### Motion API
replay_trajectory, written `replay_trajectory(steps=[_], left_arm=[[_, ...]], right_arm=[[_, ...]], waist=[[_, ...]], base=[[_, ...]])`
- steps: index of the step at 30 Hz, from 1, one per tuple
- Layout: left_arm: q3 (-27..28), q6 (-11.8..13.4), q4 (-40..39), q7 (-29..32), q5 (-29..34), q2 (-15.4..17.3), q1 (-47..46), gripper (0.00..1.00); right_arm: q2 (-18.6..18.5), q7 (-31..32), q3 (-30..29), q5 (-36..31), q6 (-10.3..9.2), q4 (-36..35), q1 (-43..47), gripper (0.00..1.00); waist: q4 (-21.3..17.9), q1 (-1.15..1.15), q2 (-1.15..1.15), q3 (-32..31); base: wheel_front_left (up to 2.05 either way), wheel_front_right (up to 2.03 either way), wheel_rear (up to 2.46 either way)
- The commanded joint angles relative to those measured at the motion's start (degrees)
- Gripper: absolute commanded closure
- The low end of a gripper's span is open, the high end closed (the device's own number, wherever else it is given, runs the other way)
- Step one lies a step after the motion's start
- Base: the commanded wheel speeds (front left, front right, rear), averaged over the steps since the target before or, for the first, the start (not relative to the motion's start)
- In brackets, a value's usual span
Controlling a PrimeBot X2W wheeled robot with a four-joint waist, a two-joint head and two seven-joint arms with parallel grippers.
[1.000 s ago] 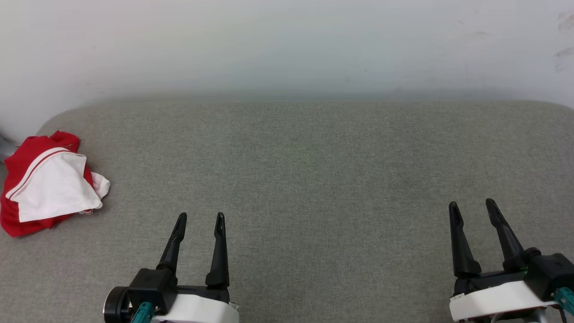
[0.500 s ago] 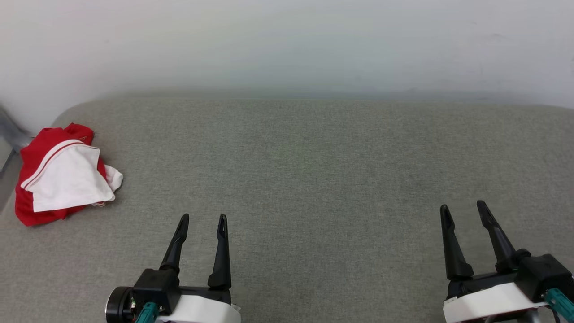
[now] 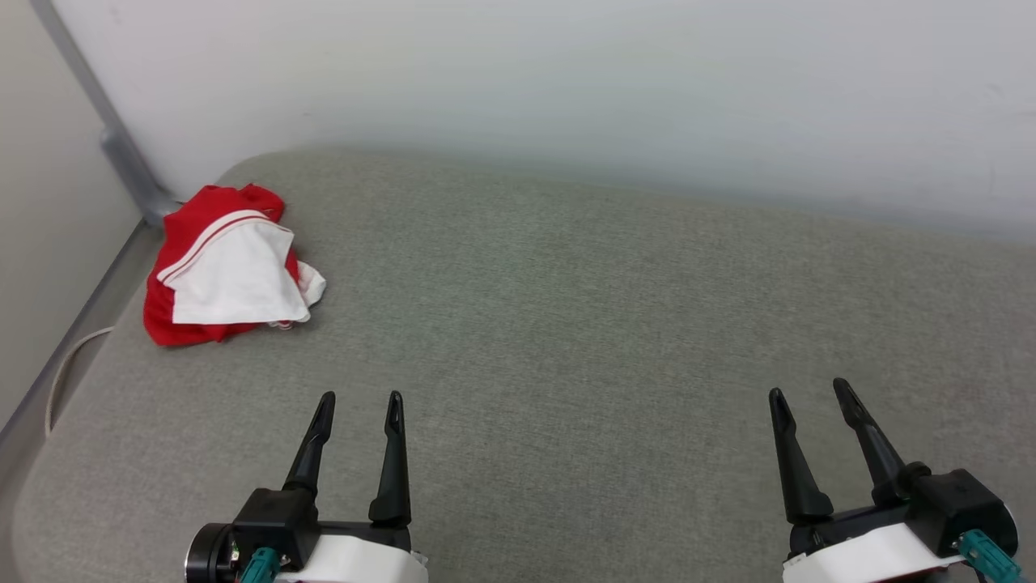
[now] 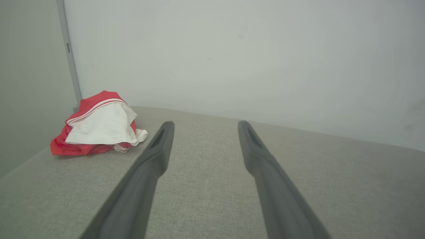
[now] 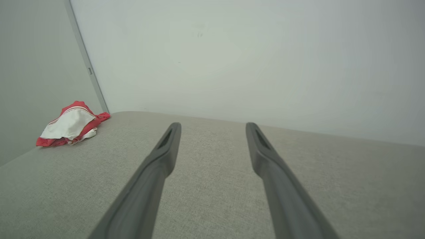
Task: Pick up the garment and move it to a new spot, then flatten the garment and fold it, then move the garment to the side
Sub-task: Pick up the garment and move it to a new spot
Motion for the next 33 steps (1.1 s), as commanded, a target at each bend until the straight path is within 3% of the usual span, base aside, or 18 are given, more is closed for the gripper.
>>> replay_trajectory(steps=[1, 11, 20, 33], left_arm=[[0.3, -0.2, 0.1, -0.2, 0.3, 0.0, 0.7, 0.00], [0.8, -0.3, -0.1, -0.2, 0.3, 0.0, 1.3, 0.00], [0.7, -0.3, -0.4, -0.2, -0.1, 0.0, 1.7, 0.00], [2.3, 0.6, -0.9, -0.2, -1.2, 0.0, 0.2, 0.00]], right_arm=[[-0.2, -0.1, 0.2, 0.2, -0.03, 0.1, 0.4, 0.00], [-0.1, -0.1, 2.6, 0.5, -0.03, 0.3, 1.0, 0.00], [0.1, -0.1, 3.4, 0.6, -0.03, 0.4, 1.0, 0.00], [-1.0, -0.1, 3.3, 0.2, -0.03, -0.3, -0.6, 0.00]], waist=[[2.3, 0.00, 0.00, -0.1], [8.4, 0.00, 0.00, -0.1], [11.5, 0.00, 0.00, -0.2], [10.3, 0.00, 0.00, 2.3]], base=[[0.00, 0.00, 0.00], [0.00, 0.00, 0.00], [0.00, 0.00, 0.00], [0.00, 0.00, 0.00]])
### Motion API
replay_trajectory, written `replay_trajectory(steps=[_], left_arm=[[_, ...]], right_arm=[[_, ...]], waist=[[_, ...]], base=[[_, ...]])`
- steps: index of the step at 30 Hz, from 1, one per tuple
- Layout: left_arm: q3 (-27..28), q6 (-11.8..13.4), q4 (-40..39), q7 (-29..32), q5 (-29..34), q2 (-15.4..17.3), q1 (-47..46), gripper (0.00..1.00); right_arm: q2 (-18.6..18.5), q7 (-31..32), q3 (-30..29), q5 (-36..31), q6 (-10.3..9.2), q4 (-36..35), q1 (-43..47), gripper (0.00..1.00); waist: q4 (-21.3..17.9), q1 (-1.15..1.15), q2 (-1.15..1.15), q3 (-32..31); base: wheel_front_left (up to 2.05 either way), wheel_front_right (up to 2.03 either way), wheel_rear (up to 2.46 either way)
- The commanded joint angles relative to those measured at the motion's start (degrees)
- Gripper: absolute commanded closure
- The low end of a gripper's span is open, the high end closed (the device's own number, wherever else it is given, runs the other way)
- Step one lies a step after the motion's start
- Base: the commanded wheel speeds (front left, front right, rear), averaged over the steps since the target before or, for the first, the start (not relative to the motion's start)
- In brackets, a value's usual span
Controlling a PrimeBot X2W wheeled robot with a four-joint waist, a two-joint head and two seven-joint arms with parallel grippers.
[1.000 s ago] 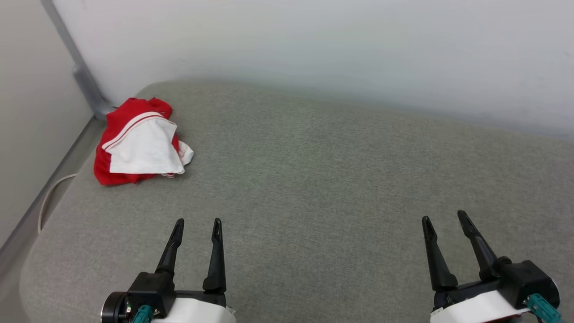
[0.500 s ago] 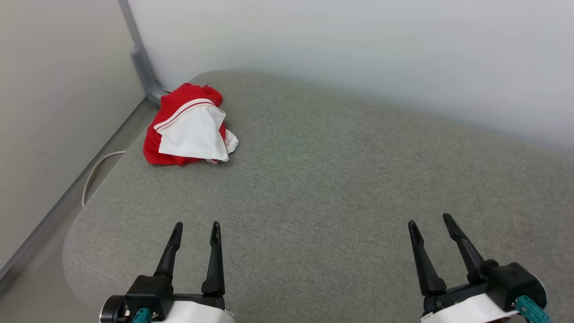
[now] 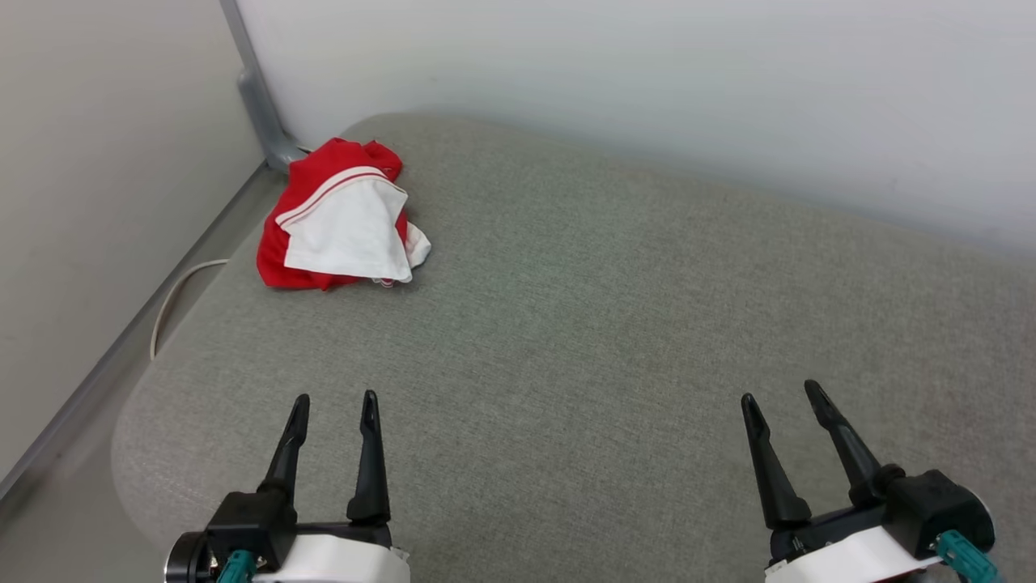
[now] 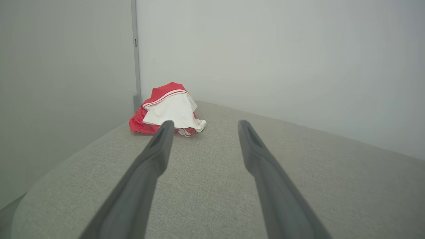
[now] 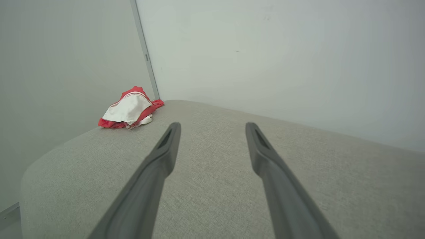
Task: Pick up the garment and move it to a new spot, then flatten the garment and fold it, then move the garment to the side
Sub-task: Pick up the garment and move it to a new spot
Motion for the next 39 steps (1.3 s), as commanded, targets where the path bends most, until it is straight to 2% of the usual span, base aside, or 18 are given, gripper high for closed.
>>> replay_trajectory(steps=[1, 3, 8, 12, 15, 16, 20, 23, 28, 32, 37, 38, 39], left_arm=[[0.2, 0.2, 0.7, -0.2, -0.5, 0.0, -1.3, 0.00], [0.9, 0.2, 1.3, -0.2, -1.0, 0.0, -3.3, 0.00], [3.1, -2.1, 8.1, -0.2, -0.9, 0.0, -10.8, 0.00], [4.7, -3.4, 19.0, 1.4, -0.3, 3.2, -21.6, 0.00], [5.8, -4.3, 24.9, 7.8, -1.0, 6.6, -29.8, 0.00], [5.8, -4.3, 24.9, 7.8, -1.0, 6.6, -29.8, 0.00], [7.5, -6.0, 29.5, 17.9, -2.9, 11.1, -38.6, 0.00], [8.0, -5.5, 31.0, 25.0, -2.0, 15.5, -43.5, 0.00], [9.2, -4.5, 33.8, 35.7, -1.9, 20.7, -49.2, 0.00], [9.7, -3.5, 35.1, 40.9, -1.8, 23.2, -50.7, 0.00], [11.0, -2.4, 36.1, 44.1, -2.5, 25.2, -49.2, 0.00], [11.1, -2.4, 36.2, 44.2, -2.7, 25.3, -48.7, 0.42], [11.2, -2.6, 36.1, 44.1, -2.9, 25.4, -48.4, 1.00]], right_arm=[[-1.0, -0.1, -0.2, -0.4, -0.04, -0.5, -1.0, 0.00], [-1.8, -0.1, 0.1, -0.2, -0.04, -1.2, -1.9, 0.00], [-5.1, -0.1, 0.5, 0.0, -0.04, -3.8, -4.1, 0.00], [-8.3, -0.1, 0.5, 0.6, -0.04, -5.9, -5.8, 0.00], [-10.2, -0.1, 0.7, 0.8, -0.04, -7.6, -7.0, 0.00], [-10.2, -0.1, 0.7, 0.8, -0.04, -7.6, -7.0, 0.00], [-11.7, -0.1, 0.8, 1.3, -0.04, -9.1, -8.5, 0.00], [-12.4, -0.1, 1.2, 1.3, -0.04, -9.7, -9.4, 0.00], [-13.2, -0.1, 1.2, 1.6, -0.05, -10.3, -10.7, 0.00], [-13.3, -0.1, 1.1, 1.9, -0.05, -10.6, -11.1, 0.00], [-13.6, -0.1, 1.0, 1.9, -0.05, -10.5, -11.7, 0.00], [-13.6, -0.1, 1.0, 1.9, -0.05, -10.4, -11.8, 0.00], [-13.6, -0.1, 0.9, 1.9, -0.05, -10.3, -11.8, 0.00]], waist=[[-1.0, 0.00, 0.00, 1.6], [-2.0, 0.00, 0.00, 3.3], [-4.9, 0.00, 0.00, 9.4], [-7.2, 0.00, 0.00, 14.4], [-9.3, 0.00, 0.00, 17.9], [-9.3, 0.00, 0.00, 17.9], [-12.1, 0.00, 0.00, 21.4], [-13.8, 0.00, 0.00, 23.7], [-15.9, 0.00, 0.00, 27.0], [-16.8, 0.00, 0.00, 28.7], [-17.3, 0.00, 0.00, 29.7], [-17.2, 0.00, 0.00, 29.8], [-17.2, 0.00, 0.00, 29.8]], base=[[0.00, 0.00, 0.00], [0.00, 0.00, 0.00], [0.00, 0.00, 0.00], [0.00, 0.00, 0.00], [0.00, 0.00, 0.00], [0.00, 0.00, 0.00], [0.00, 0.00, 0.00], [0.00, 0.00, 0.00], [0.00, 0.00, 0.00], [0.00, 0.00, 0.00], [0.00, 0.00, 0.00], [0.00, 0.00, 0.00], [0.00, 0.00, 0.00]])
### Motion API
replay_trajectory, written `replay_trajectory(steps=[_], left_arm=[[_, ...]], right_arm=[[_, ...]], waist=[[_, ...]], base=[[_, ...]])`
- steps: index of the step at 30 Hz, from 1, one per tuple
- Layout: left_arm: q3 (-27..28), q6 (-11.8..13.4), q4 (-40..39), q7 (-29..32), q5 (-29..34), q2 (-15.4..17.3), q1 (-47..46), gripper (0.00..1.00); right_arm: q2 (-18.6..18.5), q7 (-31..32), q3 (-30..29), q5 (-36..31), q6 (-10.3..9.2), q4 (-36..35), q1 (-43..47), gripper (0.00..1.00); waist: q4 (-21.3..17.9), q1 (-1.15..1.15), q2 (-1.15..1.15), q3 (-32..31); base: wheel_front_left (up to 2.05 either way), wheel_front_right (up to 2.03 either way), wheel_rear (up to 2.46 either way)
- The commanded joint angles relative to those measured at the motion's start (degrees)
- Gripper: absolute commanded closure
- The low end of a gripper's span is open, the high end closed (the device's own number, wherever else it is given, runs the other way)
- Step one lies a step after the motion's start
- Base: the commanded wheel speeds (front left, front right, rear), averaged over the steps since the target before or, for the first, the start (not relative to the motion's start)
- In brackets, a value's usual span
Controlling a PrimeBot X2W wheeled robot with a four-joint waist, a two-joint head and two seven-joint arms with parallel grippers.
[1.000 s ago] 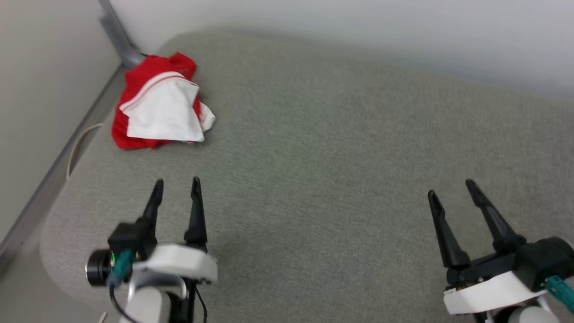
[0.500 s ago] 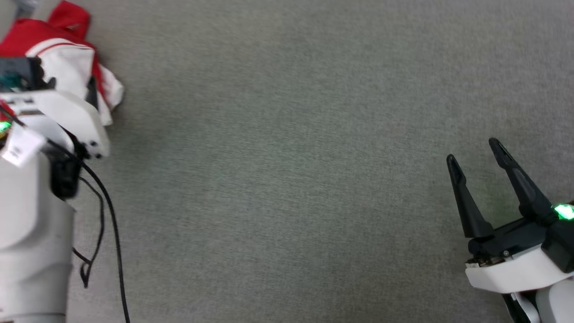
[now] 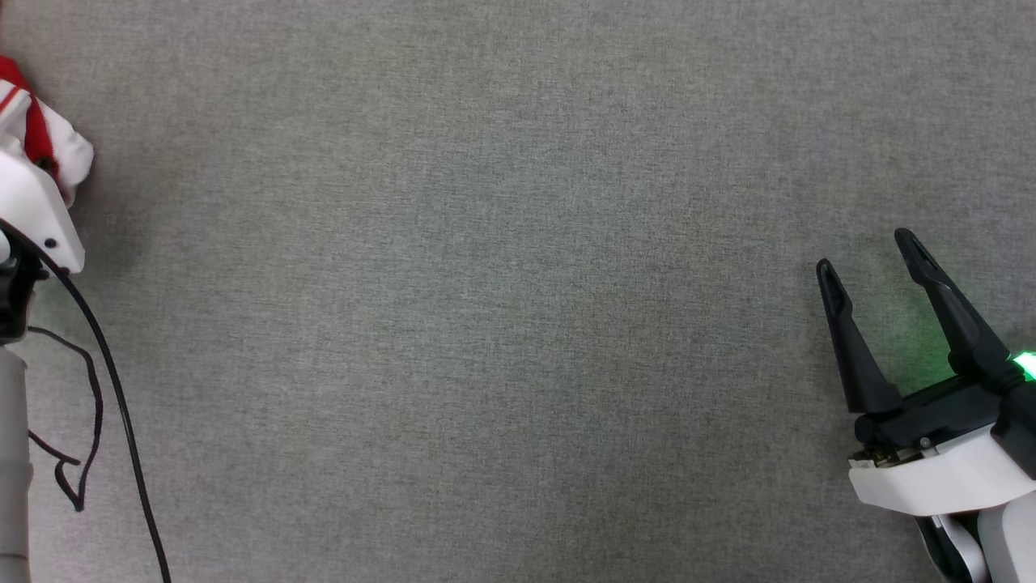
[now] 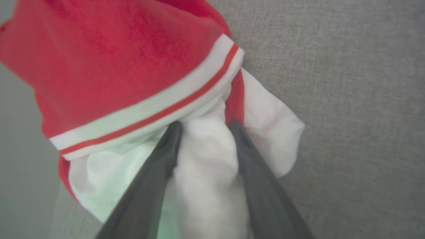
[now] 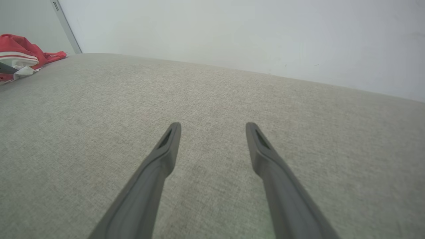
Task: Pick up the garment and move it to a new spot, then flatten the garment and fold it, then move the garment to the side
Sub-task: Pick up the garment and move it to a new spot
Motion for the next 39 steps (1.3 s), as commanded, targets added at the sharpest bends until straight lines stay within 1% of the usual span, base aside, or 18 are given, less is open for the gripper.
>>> replay_trajectory(steps=[1, 4, 9, 12, 14, 18, 22, 26, 31, 35, 39], left_arm=[[0.3, 0.1, 0.2, -0.3, -0.3, 0.0, 1.0, 1.00], [0.7, 0.5, -0.4, -2.2, -0.8, -0.2, 1.7, 1.00], [0.8, 0.4, -1.0, -6.5, -0.6, 0.3, 2.5, 1.00], [0.2, 0.0, -1.4, -9.4, 0.3, 1.6, 2.9, 1.00], [0.1, -0.6, -2.3, -11.6, 0.7, 2.0, 2.8, 1.00], [-1.1, -2.8, -5.7, -15.0, 1.1, 3.1, 1.5, 1.00], [-3.6, -5.2, -9.8, -16.0, 1.4, 2.9, 0.5, 1.00], [-7.2, -6.8, -15.1, -14.2, 1.1, 1.3, -0.9, 1.00], [-11.4, -8.1, -21.3, -10.7, -1.5, -2.1, -1.1, 1.00], [-14.5, -8.3, -25.8, -8.1, -3.4, -5.1, 0.8, 1.00], [-18.0, -8.0, -29.5, -7.3, -4.5, -9.2, 3.1, 1.00]], right_arm=[[-0.2, -0.1, -0.2, 0.2, -0.06, 0.1, -1.0, 0.00], [0.2, -0.1, -0.1, -0.2, -0.06, 0.7, -0.6, 0.00], [1.2, -0.1, 0.7, -0.8, -0.06, 2.7, 0.2, 0.00], [2.3, -0.1, 1.4, -1.2, -0.06, 4.3, 0.6, 0.00], [3.2, -0.1, 1.6, -1.4, -0.06, 5.2, 0.9, 0.00], [5.4, -0.1, 0.8, -1.5, -0.06, 6.7, 1.8, 0.00], [7.8, -0.1, -0.6, -1.7, -0.06, 8.3, 2.8, 0.00], [9.8, -0.1, -1.8, -2.2, -0.06, 9.6, 3.5, 0.00], [11.5, -0.1, -2.8, -2.9, -0.06, 10.7, 3.8, 0.00], [12.4, -0.1, -4.2, -3.3, -0.06, 11.0, 3.4, 0.00], [12.9, -0.1, -5.8, -3.5, -0.06, 11.1, 3.6, 0.00]], waist=[[0.1, -0.01, 0.00, -0.1], [0.7, -0.01, 0.00, -1.1], [1.5, -0.01, 0.00, -4.5], [1.6, -0.01, 0.00, -7.5], [1.5, -0.01, 0.00, -9.8], [1.1, -0.01, 0.00, -14.3], [0.4, -0.01, 0.00, -18.7], [-0.9, -0.01, 0.00, -22.4], [-3.9, -0.01, 0.00, -25.4], [-7.2, -0.01, 0.00, -26.6], [-10.7, -0.01, 0.00, -26.6]], base=[[0.00, 0.00, 0.00], [0.00, 0.00, 0.00], [0.00, 0.00, 0.00], [0.00, 0.00, 0.00], [0.00, 0.00, 0.00], [0.00, 0.00, 0.00], [0.00, 0.00, 0.00], [0.00, 0.00, 0.00], [0.00, 0.00, 0.00], [0.00, 0.00, 0.00], [0.00, 0.00, 0.00]])
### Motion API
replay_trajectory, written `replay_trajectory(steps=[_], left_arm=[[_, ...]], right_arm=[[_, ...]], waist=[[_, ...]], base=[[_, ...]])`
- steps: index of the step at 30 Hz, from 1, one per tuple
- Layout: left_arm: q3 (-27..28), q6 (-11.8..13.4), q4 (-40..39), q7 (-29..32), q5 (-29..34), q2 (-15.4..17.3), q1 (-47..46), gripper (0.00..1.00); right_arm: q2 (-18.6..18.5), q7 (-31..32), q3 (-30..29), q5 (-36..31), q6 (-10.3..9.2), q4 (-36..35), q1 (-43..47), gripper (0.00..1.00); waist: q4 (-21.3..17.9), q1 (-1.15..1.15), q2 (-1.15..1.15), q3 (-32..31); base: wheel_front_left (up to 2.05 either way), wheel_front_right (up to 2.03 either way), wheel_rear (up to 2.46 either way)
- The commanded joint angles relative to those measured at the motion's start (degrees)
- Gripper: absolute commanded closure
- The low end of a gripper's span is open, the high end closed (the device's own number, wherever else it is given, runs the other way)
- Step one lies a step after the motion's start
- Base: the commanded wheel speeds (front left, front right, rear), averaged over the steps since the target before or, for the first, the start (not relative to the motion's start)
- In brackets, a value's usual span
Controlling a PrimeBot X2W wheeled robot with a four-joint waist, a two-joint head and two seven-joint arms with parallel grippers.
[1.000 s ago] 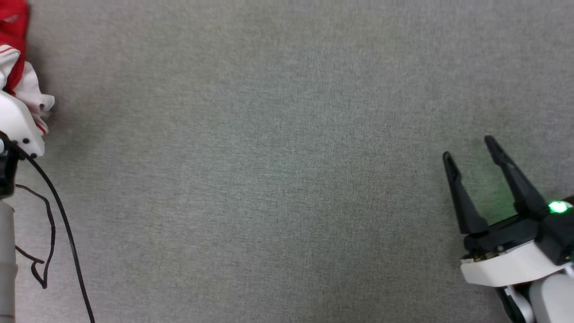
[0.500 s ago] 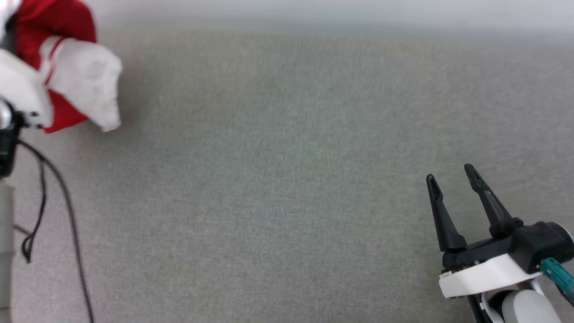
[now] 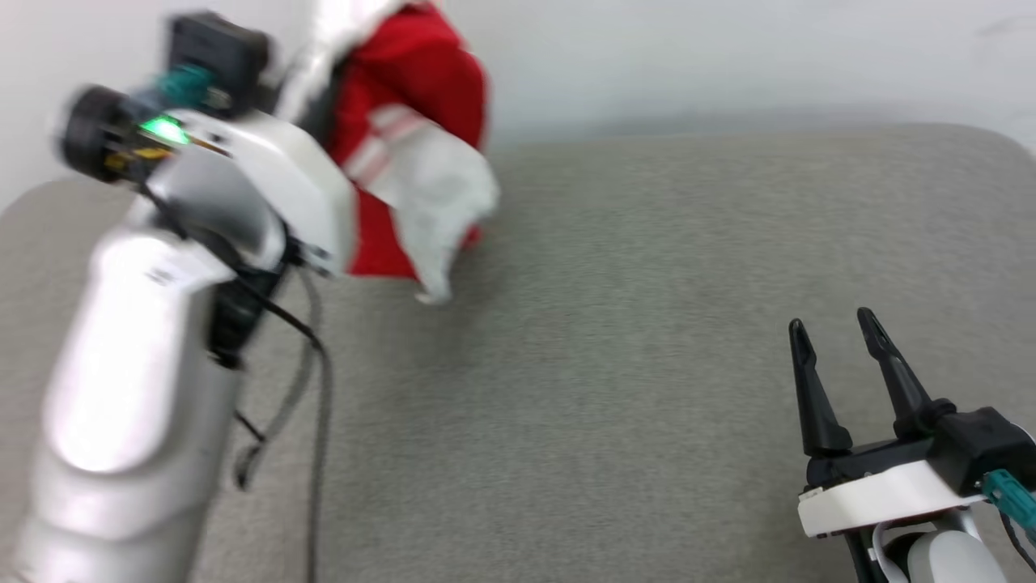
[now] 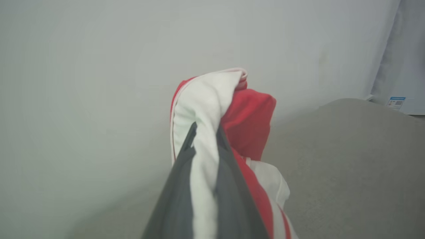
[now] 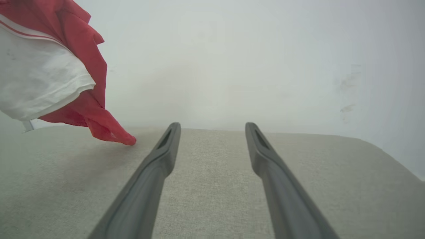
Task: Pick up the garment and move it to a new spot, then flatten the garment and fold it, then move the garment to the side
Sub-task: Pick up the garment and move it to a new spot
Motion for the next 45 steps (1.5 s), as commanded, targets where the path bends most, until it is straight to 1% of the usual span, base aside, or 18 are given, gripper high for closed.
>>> replay_trajectory(steps=[1, 5, 9, 12, 14, 16, 17, 20, 25, 28, 30, 31, 32, 33, 37, 40, 42, 45], left_arm=[[-1.1, 0.4, -0.8, 0.0, -0.5, -1.6, 1.4, 1.00], [-4.4, 1.5, 0.3, -2.6, -0.4, -6.5, 3.6, 1.00], [-6.1, 3.1, 4.1, -8.7, -0.7, -11.9, 4.6, 1.00], [-6.7, 4.1, 7.9, -15.0, -1.1, -14.2, 5.6, 1.00], [-7.2, 4.5, 10.7, -19.4, -0.8, -14.9, 6.1, 1.00], [-8.2, 4.4, 13.9, -23.7, 1.0, -14.4, 6.5, 1.00], [-8.2, 4.4, 13.9, -23.7, 1.0, -14.4, 6.5, 1.00], [-9.3, 3.7, 19.6, -27.8, 2.8, -12.6, 8.6, 1.00], [-11.8, 2.6, 27.6, -30.8, 4.9, -9.9, 11.0, 1.00], [-13.0, 3.1, 31.3, -32.9, 6.7, -8.8, 11.6, 1.00], [-13.3, 3.4, 33.3, -34.0, 7.0, -9.0, 11.7, 1.00], [-13.5, 3.4, 34.3, -34.4, 7.0, -9.2, 11.7, 0.97], [-13.8, 3.5, 35.1, -34.7, 7.4, -9.2, 11.5, 0.47], [-14.0, 3.7, 36.0, -35.1, 7.5, -9.4, 11.2, 0.00], [-13.4, 4.3, 37.6, -36.3, 7.3, -9.2, 11.0, 0.00], [-12.6, 4.6, 37.1, -36.7, 6.7, -8.8, 12.1, 0.00], [-12.0, 4.8, 35.9, -36.9, 6.8, -8.0, 13.1, 0.00], [-9.9, 5.6, 31.1, -36.9, 5.8, -7.3, 15.1, 0.00]], right_arm=[[0.3, -0.1, -0.4, -0.3, -0.06, 0.1, -0.1, 0.00], [0.5, -0.1, -1.9, -0.2, -0.06, 0.1, -0.2, 0.00], [0.7, -0.1, -2.3, 0.2, -0.06, 0.1, -1.2, 0.00], [0.7, -0.1, -2.0, 0.4, -0.06, 0.1, -1.0, 0.00], [0.8, -0.1, -1.8, 0.4, -0.06, 0.2, -1.0, 0.00], [0.8, -0.1, -1.4, 0.4, -0.06, 0.3, -1.2, 0.00], [0.8, -0.1, -1.4, 0.4, -0.06, 0.3, -1.2, 0.00], [0.8, -0.1, -0.9, 0.5, -0.06, 0.3, -1.4, 0.00], [0.1, -0.1, -0.2, 0.6, -0.06, 0.3, -1.7, 0.00], [-0.2, -0.1, 0.3, 0.7, -0.06, 0.6, -1.9, 0.00], [-0.5, -0.1, 0.7, 0.7, -0.06, 0.9, -2.0, 0.00], [-0.6, -0.1, 0.8, 0.7, -0.06, 1.0, -2.1, 0.00], [-0.7, -0.1, 0.9, 0.6, -0.06, 1.2, -2.1, 0.00], [-0.8, -0.1, 1.1, 0.5, -0.06, 1.4, -2.0, 0.00], [-0.8, -0.1, 0.9, 0.1, -0.06, 1.9, -1.2, 0.00], [-0.9, -0.1, 0.5, -0.2, -0.06, 2.1, -0.2, 0.00], [-1.0, -0.1, 0.0, -0.5, -0.06, 2.3, 0.7, 0.00], [-0.8, -0.1, -0.5, -0.9, -0.06, 2.2, 1.7, 0.00]], waist=[[-3.4, 0.01, 0.00, -0.3], [-6.4, 0.01, 0.00, 0.6], [-9.1, 0.01, 0.00, 2.0], [-10.1, 0.01, 0.00, 2.9], [-10.4, 0.01, 0.00, 3.5], [-10.4, 0.01, 0.00, 4.0], [-10.4, 0.01, 0.00, 4.0], [-9.8, 0.01, 0.00, 4.7], [-7.8, 0.01, 0.00, 5.9], [-6.6, 0.01, 0.00, 6.4], [-5.8, 0.01, 0.00, 6.5], [-5.4, 0.01, 0.00, 6.4], [-5.1, 0.01, 0.00, 6.3], [-4.8, 0.01, 0.00, 6.1], [-3.7, 0.01, 0.00, 4.4], [-2.7, 0.01, 0.00, 2.5], [-1.8, 0.01, 0.00, 1.1], [-0.6, 0.01, 0.00, -0.9]], base=[[0.00, 0.00, 0.00], [0.00, 0.00, 0.00], [0.00, 0.00, 0.00], [0.00, 0.00, 0.00], [0.00, 0.00, 0.00], [0.00, 0.00, 0.00], [0.00, 0.00, 0.00], [0.00, 0.00, 0.00], [0.00, 0.00, 0.00], [0.00, 0.00, 0.00], [0.00, 0.00, 0.00], [0.00, 0.00, 0.00], [0.00, 0.00, 0.00], [0.00, 0.00, 0.00], [0.00, 0.00, 0.00], [0.00, 0.00, 0.00], [0.00, 0.00, 0.00], [0.00, 0.00, 0.00]])
